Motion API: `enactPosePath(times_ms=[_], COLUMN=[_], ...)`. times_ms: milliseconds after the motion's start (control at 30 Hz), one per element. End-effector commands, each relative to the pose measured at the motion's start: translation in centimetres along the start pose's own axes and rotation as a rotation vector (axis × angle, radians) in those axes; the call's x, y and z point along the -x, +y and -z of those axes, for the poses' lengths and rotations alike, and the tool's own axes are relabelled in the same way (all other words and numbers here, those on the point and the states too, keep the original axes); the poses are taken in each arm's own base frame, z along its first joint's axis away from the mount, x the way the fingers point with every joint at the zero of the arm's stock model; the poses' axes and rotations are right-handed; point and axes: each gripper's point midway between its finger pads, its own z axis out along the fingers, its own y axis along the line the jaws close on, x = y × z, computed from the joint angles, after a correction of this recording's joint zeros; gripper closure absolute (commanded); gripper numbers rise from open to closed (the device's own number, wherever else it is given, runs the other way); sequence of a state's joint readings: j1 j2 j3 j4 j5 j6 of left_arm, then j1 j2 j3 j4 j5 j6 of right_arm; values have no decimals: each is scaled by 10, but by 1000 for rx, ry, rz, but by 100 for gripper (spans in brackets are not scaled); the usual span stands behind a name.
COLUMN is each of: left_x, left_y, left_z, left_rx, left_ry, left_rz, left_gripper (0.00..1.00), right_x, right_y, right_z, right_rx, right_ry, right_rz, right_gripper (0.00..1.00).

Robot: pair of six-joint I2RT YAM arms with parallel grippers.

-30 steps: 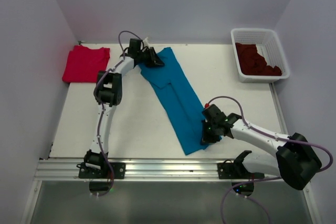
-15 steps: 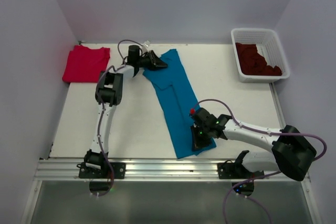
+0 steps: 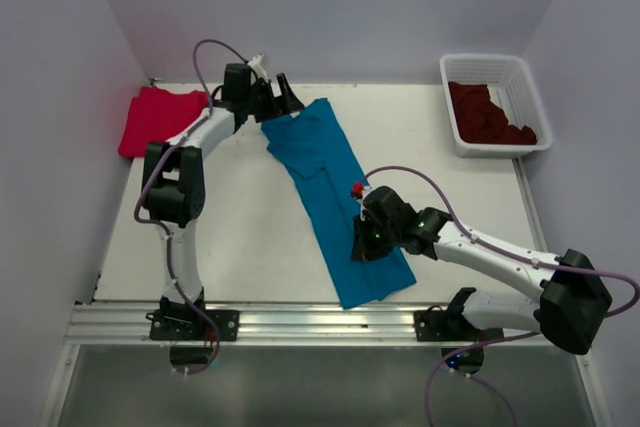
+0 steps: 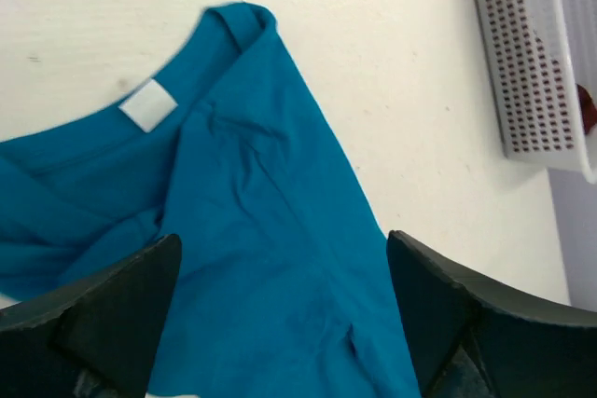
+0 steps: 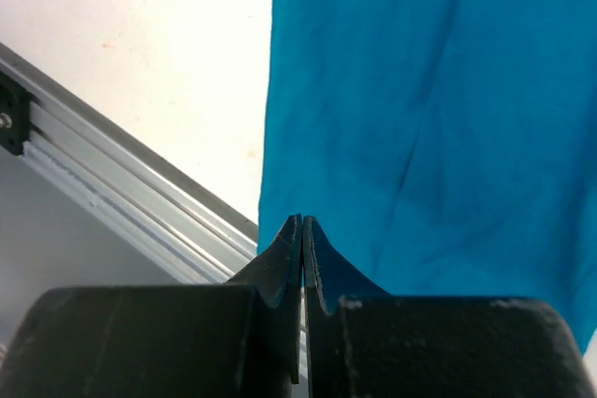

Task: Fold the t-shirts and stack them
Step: Fold the tshirt

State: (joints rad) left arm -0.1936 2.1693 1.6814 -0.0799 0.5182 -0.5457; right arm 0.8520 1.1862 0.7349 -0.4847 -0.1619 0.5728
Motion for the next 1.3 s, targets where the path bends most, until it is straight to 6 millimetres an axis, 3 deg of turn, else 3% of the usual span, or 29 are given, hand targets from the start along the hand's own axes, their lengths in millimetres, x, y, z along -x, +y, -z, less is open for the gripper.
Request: enactPosePath(times_ms=[0, 67, 100, 167, 200, 267, 300, 333, 400, 433, 500, 533, 567, 700, 800, 833, 900, 933, 967, 1033, 1067, 1133, 1200, 1233, 1267], left_x=[-36, -45, -63, -60, -76, -61, -75, -57, -68, -67, -62, -64, -54, -61, -63, -78, -69, -83, -75, -89, -84, -97, -96, -108, -102], left_y=[50, 55, 65, 53, 49, 28, 19, -2, -15, -20, -25, -22, -23, -10, 5, 20, 28, 41, 38, 46, 45, 43, 39, 48, 48], left_z=[24, 30, 33, 32, 32, 34, 36, 41, 47, 49, 52, 54, 53, 47, 32, 24, 11, 1, -5, -15, -19, -28, -38, -45, -49], left_rx=[309, 338, 363, 296, 238, 149, 70, -4, -85, -101, -109, -85, -63, 30, 63, 94, 120, 143, 135, 167, 187, 211, 213, 231, 229], left_ry=[76, 83, 107, 67, 97, 19, 35, -43, -27, -31, -33, -19, -29, 27, 44, 96, 92, 136, 130, 178, 167, 198, 203, 236, 226], left_rz=[-40, -45, -37, -59, -50, -75, -71, -91, -83, -85, -96, -95, -98, -123, -125, -93, -84, -41, -35, 4, -8, -16, -24, -7, -9], left_gripper=[0, 0, 0, 0, 0, 0, 0, 0, 1, 8, 43, 66, 100, 100, 100, 100, 100, 100, 100, 100, 100, 100, 100, 100, 100], right_x=[14, 14, 15, 15, 15, 16, 16, 16, 17, 18, 18, 17, 17, 17, 20, 20, 21, 22, 24, 25, 27, 27, 26, 26, 25], right_y=[1, 1, 1, 0, 0, -1, -2, -3, -4, -5, -5, -7, -7, -8, -8, -8, -8, -9, -9, -11, -11, -13, -14, -15, -16], right_z=[0, -1, -1, 0, 0, 2, 2, 4, 7, 8, 9, 9, 9, 5, 1, -1, -3, -3, -3, -2, -1, 0, 0, 0, 1], right_rx=[-18, -20, -19, -24, -25, -28, -36, -40, -51, -54, -58, -63, -65, -70, -76, -79, -86, -88, -97, -107, -111, -119, -128, -130, -134], right_ry=[-38, -35, -40, -41, -44, -49, -47, -53, -61, -67, -69, -67, -65, -62, -59, -52, -45, -49, -58, -64, -72, -76, -74, -76, -75], right_rz=[45, 48, 52, 53, 53, 52, 54, 53, 53, 53, 53, 53, 52, 50, 49, 46, 46, 43, 39, 37, 36, 36, 34, 34, 34], right_gripper=[100, 100, 100, 100, 100, 100, 100, 100, 100, 100, 100, 100, 100, 100, 100, 100, 100, 100, 100, 100, 100, 100, 100, 100, 100])
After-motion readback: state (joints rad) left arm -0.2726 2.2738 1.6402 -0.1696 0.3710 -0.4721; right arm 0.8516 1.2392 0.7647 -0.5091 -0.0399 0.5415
